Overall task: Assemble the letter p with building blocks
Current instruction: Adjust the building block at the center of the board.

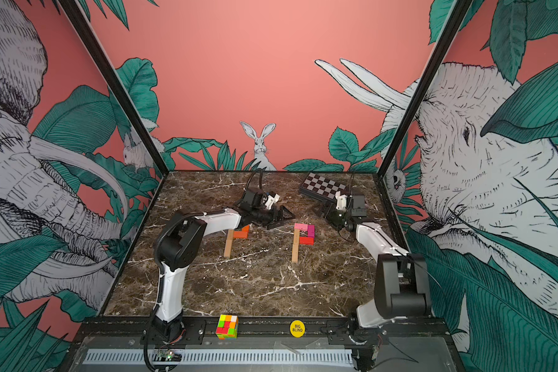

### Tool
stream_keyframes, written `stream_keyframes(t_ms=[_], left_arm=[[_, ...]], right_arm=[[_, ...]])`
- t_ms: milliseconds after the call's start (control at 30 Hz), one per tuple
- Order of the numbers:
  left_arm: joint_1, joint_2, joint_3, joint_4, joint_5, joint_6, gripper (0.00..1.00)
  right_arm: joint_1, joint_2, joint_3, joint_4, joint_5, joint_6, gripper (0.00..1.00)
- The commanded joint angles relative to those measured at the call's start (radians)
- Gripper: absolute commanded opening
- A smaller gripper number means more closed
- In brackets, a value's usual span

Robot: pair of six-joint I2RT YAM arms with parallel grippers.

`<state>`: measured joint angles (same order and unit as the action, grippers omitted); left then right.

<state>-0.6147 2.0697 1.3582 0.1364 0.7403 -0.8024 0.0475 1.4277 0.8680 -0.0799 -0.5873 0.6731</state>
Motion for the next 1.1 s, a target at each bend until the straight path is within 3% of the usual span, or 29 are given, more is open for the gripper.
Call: stream_keyframes(t_ms=[0, 200, 400, 633, 1067], left_arm=[[-0.005, -0.127, -0.074, -0.034, 0.007, 0.086, 0.93], [-0.007, -0.285, -0.224, -0.094, -0.038, 0.209, 0.95], [-0.007, -0.305, -0.286, -0.12, -0.027, 0.254, 0.95], [-0.007, -0.295, -0.283, -0.103, -0.015, 0.255, 0.95], [-0.007, -0.293, -0.291, -0.09, -0.021, 0.248, 0.95]], right_arm=[[0.015, -0.077, -0.094, -0.147, 0.103, -0.039, 0.73], [0.131, -0.216, -0.241, -0.187, 0.24, 0.022, 0.32], [0.252, -0.15, -0.31, -0.071, 0.319, 0.125, 0.13], [0.307, -0.016, -0.275, -0.002, 0.371, 0.144, 0.04], [0.308, 0.129, -0.159, 0.016, 0.371, 0.123, 0.04]])
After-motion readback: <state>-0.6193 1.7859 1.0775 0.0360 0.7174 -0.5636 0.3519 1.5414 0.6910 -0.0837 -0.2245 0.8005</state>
